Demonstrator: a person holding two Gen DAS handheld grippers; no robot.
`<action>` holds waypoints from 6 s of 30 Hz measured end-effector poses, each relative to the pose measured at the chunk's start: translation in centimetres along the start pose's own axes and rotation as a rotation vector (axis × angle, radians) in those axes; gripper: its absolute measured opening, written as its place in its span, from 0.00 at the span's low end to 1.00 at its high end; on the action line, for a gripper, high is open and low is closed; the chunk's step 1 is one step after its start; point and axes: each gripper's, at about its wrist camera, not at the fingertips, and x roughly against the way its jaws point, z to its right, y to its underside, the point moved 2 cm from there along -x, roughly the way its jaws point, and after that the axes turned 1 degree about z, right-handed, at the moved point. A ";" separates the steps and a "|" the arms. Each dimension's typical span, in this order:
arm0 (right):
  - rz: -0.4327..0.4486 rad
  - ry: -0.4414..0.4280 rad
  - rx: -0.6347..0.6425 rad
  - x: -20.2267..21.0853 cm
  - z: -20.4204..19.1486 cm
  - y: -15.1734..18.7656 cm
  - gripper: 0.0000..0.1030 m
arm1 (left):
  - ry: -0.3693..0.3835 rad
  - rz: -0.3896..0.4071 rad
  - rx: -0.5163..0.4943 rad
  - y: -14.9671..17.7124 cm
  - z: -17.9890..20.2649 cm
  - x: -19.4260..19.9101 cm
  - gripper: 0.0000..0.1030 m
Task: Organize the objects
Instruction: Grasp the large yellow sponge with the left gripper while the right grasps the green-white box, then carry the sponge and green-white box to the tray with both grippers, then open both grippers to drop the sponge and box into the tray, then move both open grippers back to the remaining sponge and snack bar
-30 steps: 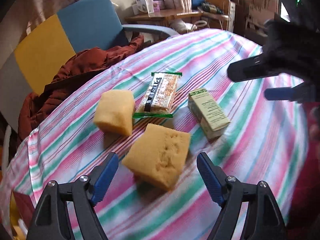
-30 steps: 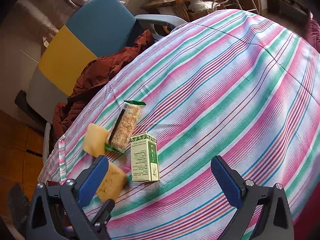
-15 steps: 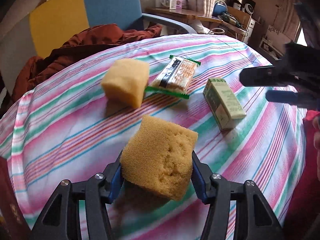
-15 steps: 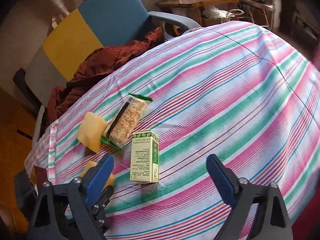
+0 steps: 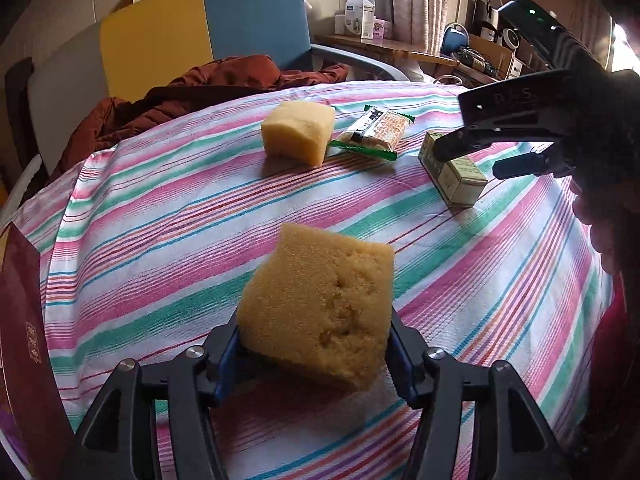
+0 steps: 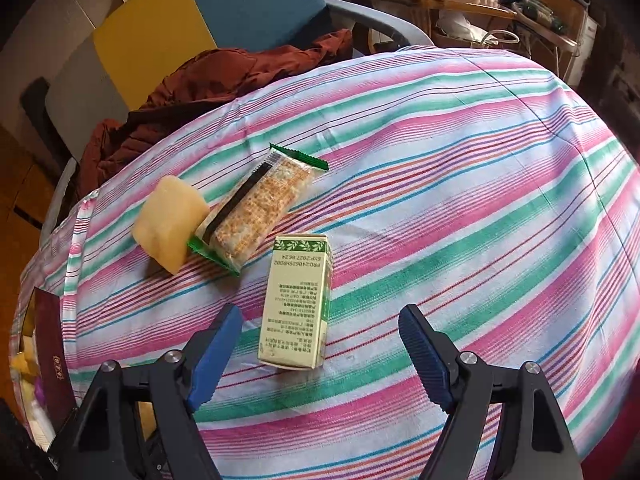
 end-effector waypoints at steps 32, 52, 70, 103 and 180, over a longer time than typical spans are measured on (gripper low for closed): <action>0.073 -0.069 0.107 1.5 -2.5 0.0 0.29 | -0.108 0.124 0.065 -0.5 -2.8 10.6 0.56; 0.110 -0.205 0.290 5.4 -9.6 3.4 0.29 | -0.304 0.187 0.358 5.6 -14.9 19.6 0.56; 0.027 -0.505 0.658 9.3 -31.4 14.6 0.29 | -0.417 0.238 0.686 13.7 -27.4 26.3 0.57; 0.047 -0.396 0.681 9.0 -33.3 20.1 0.89 | -0.501 0.210 0.605 11.5 -25.0 24.5 0.81; 0.172 0.005 0.117 5.5 -6.8 -0.4 1.00 | -0.196 0.146 0.319 1.2 -13.9 16.9 0.81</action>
